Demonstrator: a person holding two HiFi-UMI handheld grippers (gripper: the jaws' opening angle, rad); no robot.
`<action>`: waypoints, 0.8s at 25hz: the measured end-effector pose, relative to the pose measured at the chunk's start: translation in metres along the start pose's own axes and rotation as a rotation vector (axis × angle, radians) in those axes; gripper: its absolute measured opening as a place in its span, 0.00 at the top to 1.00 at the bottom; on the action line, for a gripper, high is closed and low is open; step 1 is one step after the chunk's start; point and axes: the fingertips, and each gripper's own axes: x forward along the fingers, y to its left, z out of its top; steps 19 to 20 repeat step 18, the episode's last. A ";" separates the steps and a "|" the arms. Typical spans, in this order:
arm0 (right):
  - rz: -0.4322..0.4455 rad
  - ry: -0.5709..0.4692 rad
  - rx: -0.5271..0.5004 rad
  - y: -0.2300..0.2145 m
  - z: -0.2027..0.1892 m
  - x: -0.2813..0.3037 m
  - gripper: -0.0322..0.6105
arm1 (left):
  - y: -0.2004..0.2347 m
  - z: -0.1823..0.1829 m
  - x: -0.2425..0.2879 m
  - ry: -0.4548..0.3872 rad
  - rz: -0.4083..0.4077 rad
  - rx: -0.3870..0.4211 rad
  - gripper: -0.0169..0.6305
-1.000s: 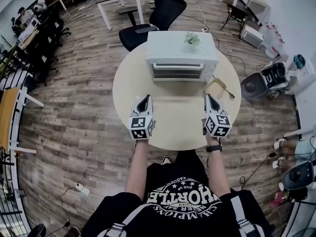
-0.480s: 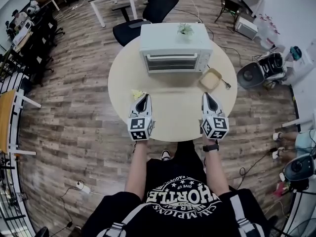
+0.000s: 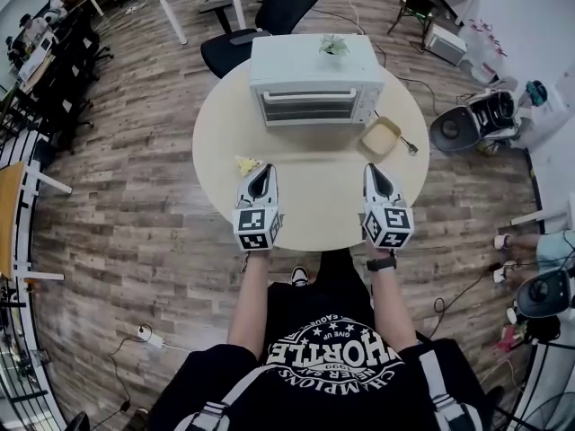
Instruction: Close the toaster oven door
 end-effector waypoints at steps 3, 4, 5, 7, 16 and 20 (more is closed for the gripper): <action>0.002 0.004 -0.008 -0.001 0.002 0.002 0.92 | 0.001 0.001 0.002 -0.004 0.006 -0.001 0.94; 0.001 0.003 -0.012 -0.001 0.002 0.002 0.92 | 0.002 0.001 0.003 -0.005 0.007 -0.003 0.94; 0.000 0.002 -0.018 -0.002 0.002 0.003 0.92 | 0.003 0.001 0.004 -0.006 0.008 -0.003 0.94; -0.004 -0.003 -0.036 -0.003 0.004 0.004 0.92 | 0.004 0.001 0.006 -0.005 0.010 -0.004 0.94; -0.006 -0.020 -0.076 -0.005 0.003 0.015 0.92 | 0.018 -0.057 0.024 0.153 0.037 -0.021 0.94; 0.012 0.004 -0.087 -0.005 -0.006 0.023 0.92 | 0.019 -0.096 0.028 0.291 0.027 0.012 0.94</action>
